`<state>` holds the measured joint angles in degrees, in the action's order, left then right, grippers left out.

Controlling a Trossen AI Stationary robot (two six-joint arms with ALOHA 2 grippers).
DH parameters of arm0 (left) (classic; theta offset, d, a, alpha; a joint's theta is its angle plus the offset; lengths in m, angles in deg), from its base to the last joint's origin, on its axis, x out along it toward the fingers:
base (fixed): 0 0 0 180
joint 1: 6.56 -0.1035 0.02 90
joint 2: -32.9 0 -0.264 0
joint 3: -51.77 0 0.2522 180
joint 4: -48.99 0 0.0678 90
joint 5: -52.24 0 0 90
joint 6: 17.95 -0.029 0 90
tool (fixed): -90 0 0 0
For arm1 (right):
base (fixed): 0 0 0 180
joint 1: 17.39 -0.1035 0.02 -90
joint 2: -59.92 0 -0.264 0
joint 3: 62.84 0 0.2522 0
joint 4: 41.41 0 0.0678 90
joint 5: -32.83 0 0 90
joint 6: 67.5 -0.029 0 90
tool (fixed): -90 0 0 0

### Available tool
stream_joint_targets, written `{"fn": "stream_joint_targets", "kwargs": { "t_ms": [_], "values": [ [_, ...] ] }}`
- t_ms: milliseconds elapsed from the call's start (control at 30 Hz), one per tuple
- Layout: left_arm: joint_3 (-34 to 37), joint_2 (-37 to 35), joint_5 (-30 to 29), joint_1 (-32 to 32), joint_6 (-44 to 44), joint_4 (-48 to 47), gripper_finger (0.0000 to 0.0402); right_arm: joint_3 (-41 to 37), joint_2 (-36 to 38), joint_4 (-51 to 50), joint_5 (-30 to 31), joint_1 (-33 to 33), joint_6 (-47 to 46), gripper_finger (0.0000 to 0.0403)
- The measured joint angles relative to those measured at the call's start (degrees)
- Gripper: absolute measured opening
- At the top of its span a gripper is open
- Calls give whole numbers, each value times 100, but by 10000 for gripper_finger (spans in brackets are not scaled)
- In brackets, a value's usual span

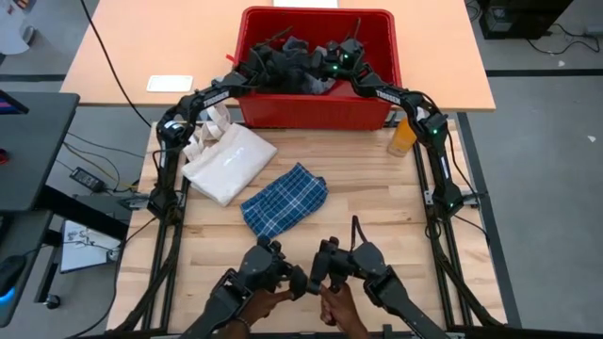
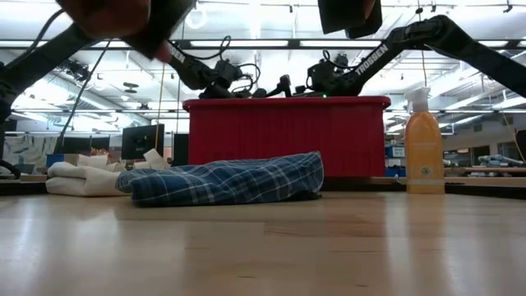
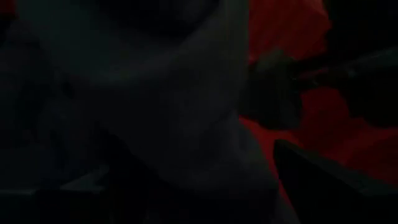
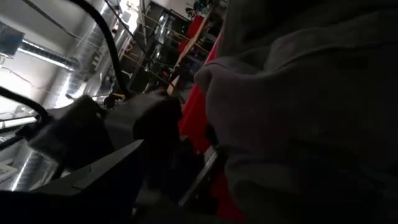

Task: Fold Laundry from Bin
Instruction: Remove the dark gray shorts from the red organizer bin

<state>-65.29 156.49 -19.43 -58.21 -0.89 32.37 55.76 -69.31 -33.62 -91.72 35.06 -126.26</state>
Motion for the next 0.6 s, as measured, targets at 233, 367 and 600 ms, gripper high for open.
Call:
{"fn": "stream_joint_targets", "kwargs": {
  "t_ms": [233,367,600],
  "values": [
    [26,129,-179,98,-10,-101,288,-4,-4,-122,-120,-3,25,396],
    [26,140,-217,107,-212,-121,223,-4,-4,-196,-193,16,44,396],
    [26,140,-224,98,-665,-119,40,-4,-2,-202,-237,125,78,396]
  ]
}}
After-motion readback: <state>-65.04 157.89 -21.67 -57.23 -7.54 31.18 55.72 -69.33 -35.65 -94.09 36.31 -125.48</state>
